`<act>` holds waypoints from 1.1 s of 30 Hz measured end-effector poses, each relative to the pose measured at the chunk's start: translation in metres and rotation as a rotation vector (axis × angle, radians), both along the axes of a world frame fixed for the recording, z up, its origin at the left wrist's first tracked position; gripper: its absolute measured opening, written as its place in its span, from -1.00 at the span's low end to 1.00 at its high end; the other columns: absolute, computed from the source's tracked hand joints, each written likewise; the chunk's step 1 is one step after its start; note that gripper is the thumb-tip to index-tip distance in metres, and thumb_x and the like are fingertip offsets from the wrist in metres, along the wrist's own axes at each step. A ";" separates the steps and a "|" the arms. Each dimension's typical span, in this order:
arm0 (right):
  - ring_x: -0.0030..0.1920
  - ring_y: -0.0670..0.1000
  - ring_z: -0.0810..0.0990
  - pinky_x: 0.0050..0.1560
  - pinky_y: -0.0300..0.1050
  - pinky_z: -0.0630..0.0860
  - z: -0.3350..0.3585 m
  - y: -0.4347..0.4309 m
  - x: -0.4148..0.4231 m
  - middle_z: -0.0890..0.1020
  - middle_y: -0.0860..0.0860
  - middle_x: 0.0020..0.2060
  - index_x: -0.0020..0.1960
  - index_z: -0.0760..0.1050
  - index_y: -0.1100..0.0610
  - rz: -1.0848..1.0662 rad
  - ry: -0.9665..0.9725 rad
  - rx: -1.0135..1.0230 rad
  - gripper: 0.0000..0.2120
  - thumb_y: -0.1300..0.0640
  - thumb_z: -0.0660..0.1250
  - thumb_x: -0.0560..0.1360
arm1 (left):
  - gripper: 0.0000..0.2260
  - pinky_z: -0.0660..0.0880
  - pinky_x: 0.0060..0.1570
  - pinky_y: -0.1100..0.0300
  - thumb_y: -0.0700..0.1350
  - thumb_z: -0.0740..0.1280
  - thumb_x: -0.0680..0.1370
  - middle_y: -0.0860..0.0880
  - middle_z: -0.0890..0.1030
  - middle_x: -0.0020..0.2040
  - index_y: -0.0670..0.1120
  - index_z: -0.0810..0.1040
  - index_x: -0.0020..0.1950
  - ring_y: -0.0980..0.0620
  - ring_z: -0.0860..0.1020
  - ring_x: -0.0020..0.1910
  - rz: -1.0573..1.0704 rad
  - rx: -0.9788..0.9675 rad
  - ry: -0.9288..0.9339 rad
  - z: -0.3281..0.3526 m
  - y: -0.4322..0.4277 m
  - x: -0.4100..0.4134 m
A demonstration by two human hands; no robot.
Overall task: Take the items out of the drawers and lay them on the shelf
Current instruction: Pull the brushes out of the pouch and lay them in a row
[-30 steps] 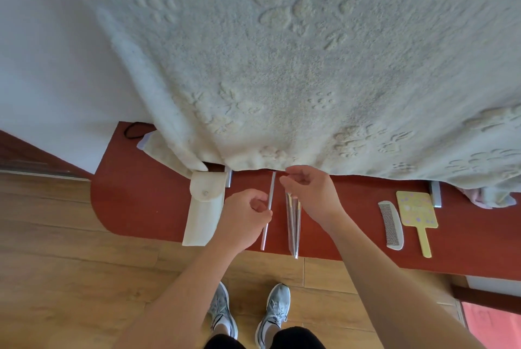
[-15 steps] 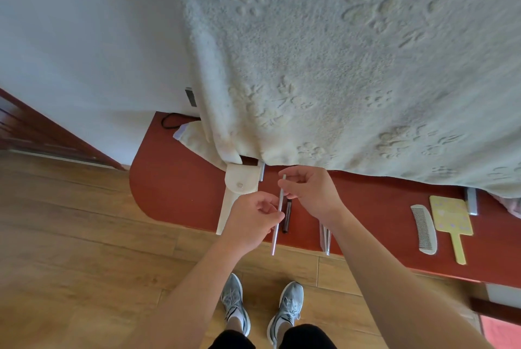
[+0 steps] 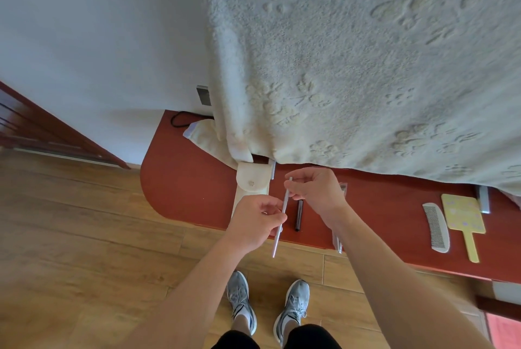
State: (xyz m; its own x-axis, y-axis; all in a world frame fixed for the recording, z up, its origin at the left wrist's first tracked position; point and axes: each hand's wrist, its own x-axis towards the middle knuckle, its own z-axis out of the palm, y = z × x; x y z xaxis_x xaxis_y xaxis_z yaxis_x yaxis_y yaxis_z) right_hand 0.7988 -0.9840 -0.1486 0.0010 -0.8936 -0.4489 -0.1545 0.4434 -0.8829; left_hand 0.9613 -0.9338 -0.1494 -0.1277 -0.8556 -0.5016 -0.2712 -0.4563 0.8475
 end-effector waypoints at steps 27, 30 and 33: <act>-0.14 -0.07 0.61 -0.13 -0.20 0.52 -0.075 -0.039 0.020 0.65 -0.12 -0.24 -0.06 0.62 0.04 0.159 0.591 0.000 -0.92 0.14 0.43 0.44 | -0.87 0.67 -0.14 0.01 -0.26 0.44 0.49 -0.03 0.70 -0.25 -0.05 0.69 -0.06 -0.03 0.68 -0.22 0.211 -0.037 -0.034 -0.021 -0.003 0.029; -0.12 -0.04 0.61 -0.19 -0.25 0.45 -0.088 -0.042 0.027 0.64 -0.08 -0.20 -0.03 0.62 0.06 0.178 0.630 0.027 -0.90 0.15 0.41 0.46 | -0.87 0.67 -0.14 -0.01 -0.25 0.44 0.49 -0.02 0.69 -0.24 -0.03 0.69 -0.06 -0.04 0.68 -0.21 0.206 -0.044 -0.036 -0.026 -0.005 0.030; -0.05 0.02 0.60 -0.12 -0.21 0.46 -0.101 -0.041 0.031 0.65 -0.04 -0.14 -0.03 0.63 0.07 0.205 0.685 0.035 -0.88 0.14 0.39 0.44 | -0.87 0.67 -0.15 -0.02 -0.25 0.44 0.49 -0.03 0.69 -0.24 -0.02 0.68 -0.07 -0.05 0.68 -0.21 0.215 -0.040 -0.042 -0.031 -0.007 0.033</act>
State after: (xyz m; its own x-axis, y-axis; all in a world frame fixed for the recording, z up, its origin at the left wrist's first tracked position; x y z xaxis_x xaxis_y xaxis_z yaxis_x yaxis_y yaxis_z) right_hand 0.8294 -1.0249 -0.2498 -0.1245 -0.8907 -0.4371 -0.7523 0.3720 -0.5438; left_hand 0.9939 -0.9405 -0.1804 0.0799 -0.8802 -0.4678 -0.2068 -0.4737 0.8561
